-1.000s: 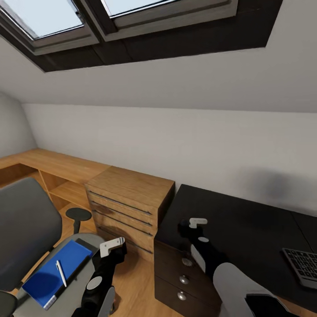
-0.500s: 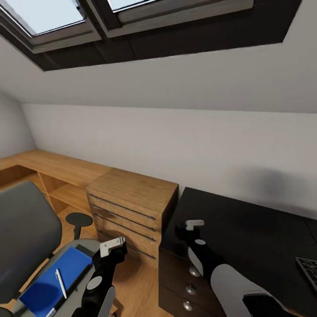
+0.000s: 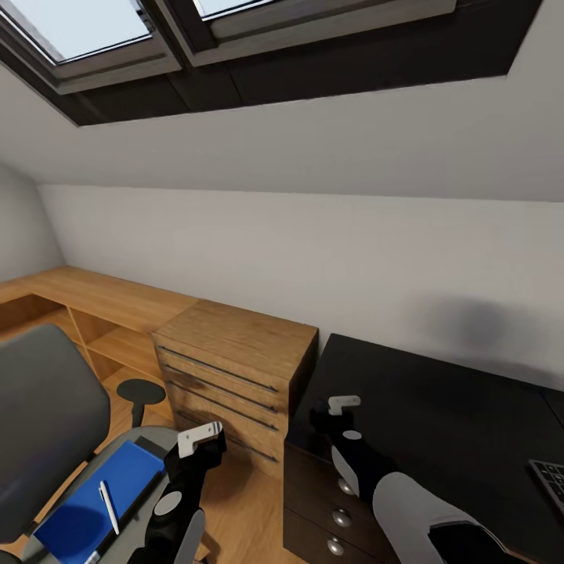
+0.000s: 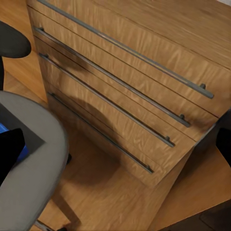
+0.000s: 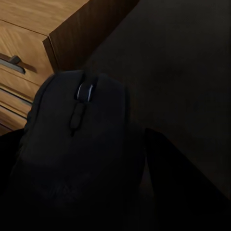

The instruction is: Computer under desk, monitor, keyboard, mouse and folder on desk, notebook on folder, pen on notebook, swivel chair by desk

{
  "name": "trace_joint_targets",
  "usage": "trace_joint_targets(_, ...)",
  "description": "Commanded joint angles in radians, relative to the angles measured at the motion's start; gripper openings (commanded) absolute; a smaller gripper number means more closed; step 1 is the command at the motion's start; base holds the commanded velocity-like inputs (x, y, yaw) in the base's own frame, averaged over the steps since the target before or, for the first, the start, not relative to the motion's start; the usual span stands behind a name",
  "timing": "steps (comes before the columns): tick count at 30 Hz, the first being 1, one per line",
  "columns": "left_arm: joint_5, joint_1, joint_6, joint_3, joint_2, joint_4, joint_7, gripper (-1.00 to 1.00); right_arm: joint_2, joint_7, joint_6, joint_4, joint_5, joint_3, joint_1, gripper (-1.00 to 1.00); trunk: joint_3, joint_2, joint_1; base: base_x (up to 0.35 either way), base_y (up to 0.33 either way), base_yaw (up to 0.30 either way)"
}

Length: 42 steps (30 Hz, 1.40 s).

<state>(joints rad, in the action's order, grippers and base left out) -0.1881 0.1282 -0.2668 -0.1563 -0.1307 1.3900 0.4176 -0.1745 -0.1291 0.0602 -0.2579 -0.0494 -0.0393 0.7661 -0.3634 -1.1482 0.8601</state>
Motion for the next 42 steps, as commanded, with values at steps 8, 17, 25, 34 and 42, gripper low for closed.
trace_joint_targets(8, -0.008, 0.001, -0.003, -0.002, 0.000, 0.003, 0.007, 1.00, 0.000, -0.004, -0.002, 0.003, -0.003, -0.004, 0.001, -1.00, -0.001, -0.001, 0.000, 0.000, 0.000, 0.000)
trace_joint_targets(17, -0.009, 0.000, -0.007, -0.008, -0.001, 0.049, 0.007, 1.00, 0.000, -0.004, -0.002, 0.003, -0.003, -0.004, 0.001, -1.00, -0.001, -0.001, 0.000, 0.000, 0.000, 0.000)
trace_joint_targets(25, -0.010, 0.000, -0.007, -0.011, -0.004, 0.059, 0.007, 1.00, 0.000, -0.004, -0.002, 0.003, -0.003, -0.004, 0.001, -1.00, -0.026, -0.057, 0.031, 0.000, 0.000, 0.000)
trace_joint_targets(34, -0.010, 0.000, -0.008, -0.011, -0.004, 0.058, 0.007, 1.00, 0.000, -0.004, -0.002, 0.003, -0.003, -0.004, 0.001, -1.00, -0.054, -0.120, 0.065, 0.000, 0.000, 0.000)
trace_joint_targets(42, -0.010, 0.000, -0.008, -0.011, -0.003, 0.054, 0.007, 1.00, 0.000, -0.004, -0.001, 0.003, -0.003, -0.004, 0.001, -1.00, -0.064, -0.141, 0.077, 0.000, 0.000, 0.000)
